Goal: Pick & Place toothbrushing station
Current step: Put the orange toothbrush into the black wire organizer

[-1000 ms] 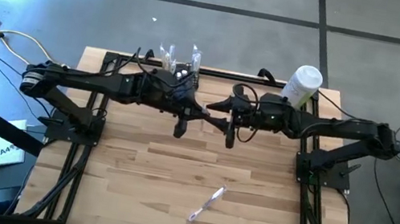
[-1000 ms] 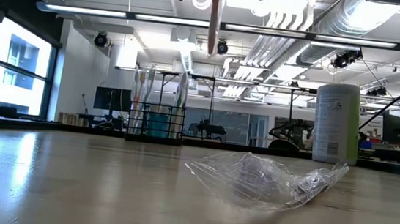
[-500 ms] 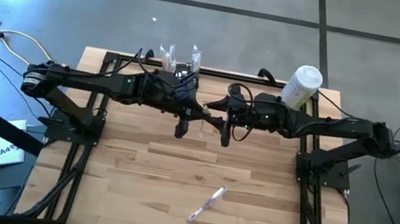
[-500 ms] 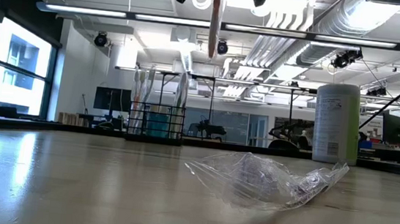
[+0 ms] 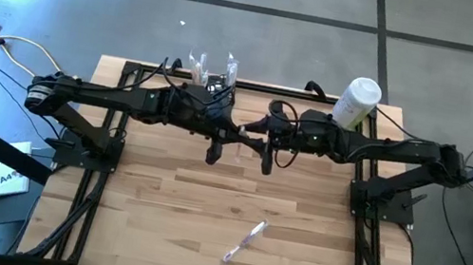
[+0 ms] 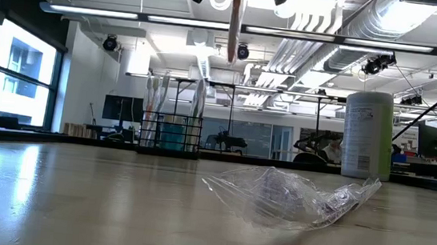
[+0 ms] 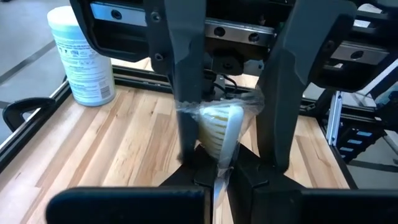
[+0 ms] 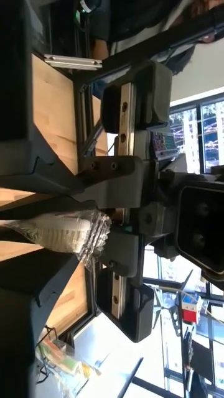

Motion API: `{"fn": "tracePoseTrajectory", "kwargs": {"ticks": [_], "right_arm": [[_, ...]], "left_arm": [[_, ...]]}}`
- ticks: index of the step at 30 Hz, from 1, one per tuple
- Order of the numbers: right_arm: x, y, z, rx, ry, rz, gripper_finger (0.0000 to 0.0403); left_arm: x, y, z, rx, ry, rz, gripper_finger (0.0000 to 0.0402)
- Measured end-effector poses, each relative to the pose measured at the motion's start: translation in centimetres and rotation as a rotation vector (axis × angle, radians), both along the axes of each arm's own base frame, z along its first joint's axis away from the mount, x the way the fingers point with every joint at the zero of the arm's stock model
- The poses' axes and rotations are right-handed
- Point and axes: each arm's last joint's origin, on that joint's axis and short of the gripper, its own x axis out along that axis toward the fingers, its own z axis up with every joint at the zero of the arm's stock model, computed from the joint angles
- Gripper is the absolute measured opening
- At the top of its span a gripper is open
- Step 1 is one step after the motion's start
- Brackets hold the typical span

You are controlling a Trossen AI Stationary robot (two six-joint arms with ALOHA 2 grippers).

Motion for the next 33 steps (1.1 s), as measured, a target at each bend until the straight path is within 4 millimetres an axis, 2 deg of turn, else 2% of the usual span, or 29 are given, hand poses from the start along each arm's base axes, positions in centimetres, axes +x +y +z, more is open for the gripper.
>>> {"fn": "tracePoseTrajectory", "kwargs": {"ticks": [11,18,26,33], "right_arm": [[-0.02,0.02,0.03,-0.002,-0.001,0.007,0.0079],[-0.04,-0.03,0.07,-0.039,-0.002,-0.001,0.0017],[-0.03,-0.01,0.05,-0.046,-0.001,0.005,0.0015],[-0.07,0.03,0.11,-0.057,-0.004,0.013,0.0015]], "left_arm": [[-0.02,0.0,0.01,0.003,0.001,-0.002,0.001],[-0.07,0.02,-0.02,0.0,0.008,0.003,0.001],[-0.08,0.02,-0.05,0.0,0.01,0.004,0.0012],[-0.03,-0.08,-0.08,0.006,0.011,-0.035,0.0071]]}}
